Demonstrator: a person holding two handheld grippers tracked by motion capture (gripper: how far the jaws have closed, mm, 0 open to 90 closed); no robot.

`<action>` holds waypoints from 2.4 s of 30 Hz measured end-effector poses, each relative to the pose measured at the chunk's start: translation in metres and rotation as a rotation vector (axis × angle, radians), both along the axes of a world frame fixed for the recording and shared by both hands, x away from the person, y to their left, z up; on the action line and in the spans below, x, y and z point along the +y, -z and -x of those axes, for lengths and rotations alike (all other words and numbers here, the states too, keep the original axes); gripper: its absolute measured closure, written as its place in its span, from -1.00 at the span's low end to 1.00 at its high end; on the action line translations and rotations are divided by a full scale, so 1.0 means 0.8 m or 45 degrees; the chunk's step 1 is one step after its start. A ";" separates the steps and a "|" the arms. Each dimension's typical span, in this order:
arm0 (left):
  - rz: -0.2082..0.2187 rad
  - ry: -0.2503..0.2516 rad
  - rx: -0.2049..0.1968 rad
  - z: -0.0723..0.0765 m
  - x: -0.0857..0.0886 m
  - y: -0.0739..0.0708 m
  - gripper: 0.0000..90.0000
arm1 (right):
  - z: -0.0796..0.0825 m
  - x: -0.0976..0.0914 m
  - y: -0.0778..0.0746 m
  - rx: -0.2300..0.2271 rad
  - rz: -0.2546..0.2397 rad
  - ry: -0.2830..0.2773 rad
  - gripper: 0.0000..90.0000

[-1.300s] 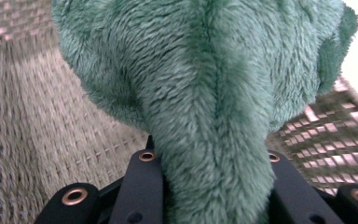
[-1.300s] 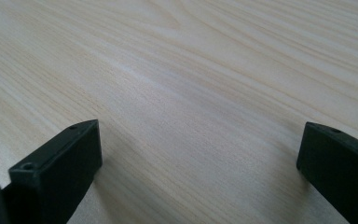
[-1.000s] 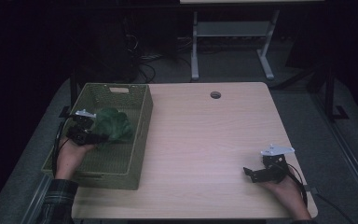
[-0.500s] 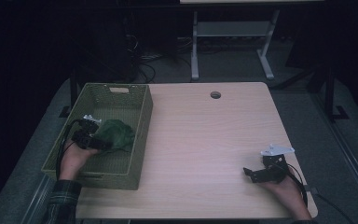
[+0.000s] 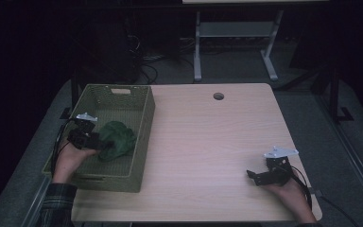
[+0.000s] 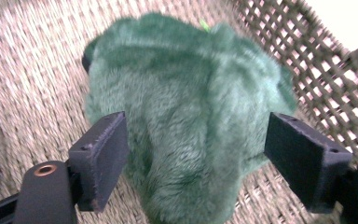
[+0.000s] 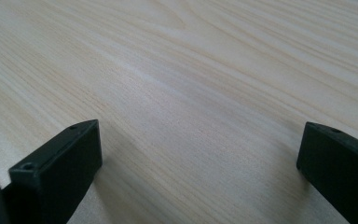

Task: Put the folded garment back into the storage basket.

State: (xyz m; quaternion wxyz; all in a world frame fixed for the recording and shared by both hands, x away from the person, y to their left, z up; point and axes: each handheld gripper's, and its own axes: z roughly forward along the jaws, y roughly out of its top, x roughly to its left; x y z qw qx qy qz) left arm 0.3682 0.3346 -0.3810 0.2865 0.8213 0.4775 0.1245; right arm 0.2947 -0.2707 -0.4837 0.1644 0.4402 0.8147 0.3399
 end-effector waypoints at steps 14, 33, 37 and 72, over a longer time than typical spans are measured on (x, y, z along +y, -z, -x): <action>0.087 0.060 -0.164 0.015 -0.032 -0.041 -0.68 | 0.000 0.000 0.000 -0.001 0.001 -0.002 -1.00; 0.218 0.224 -0.309 0.029 -0.124 -0.077 -0.68 | 0.000 0.000 0.000 0.000 0.000 -0.001 -1.00; 0.252 0.243 -0.320 0.031 -0.149 -0.072 -0.67 | 0.000 0.000 0.000 0.000 0.000 0.000 -1.00; 0.204 0.386 -0.282 0.037 -0.299 0.050 -0.67 | 0.000 0.000 0.000 0.001 0.000 0.000 -1.00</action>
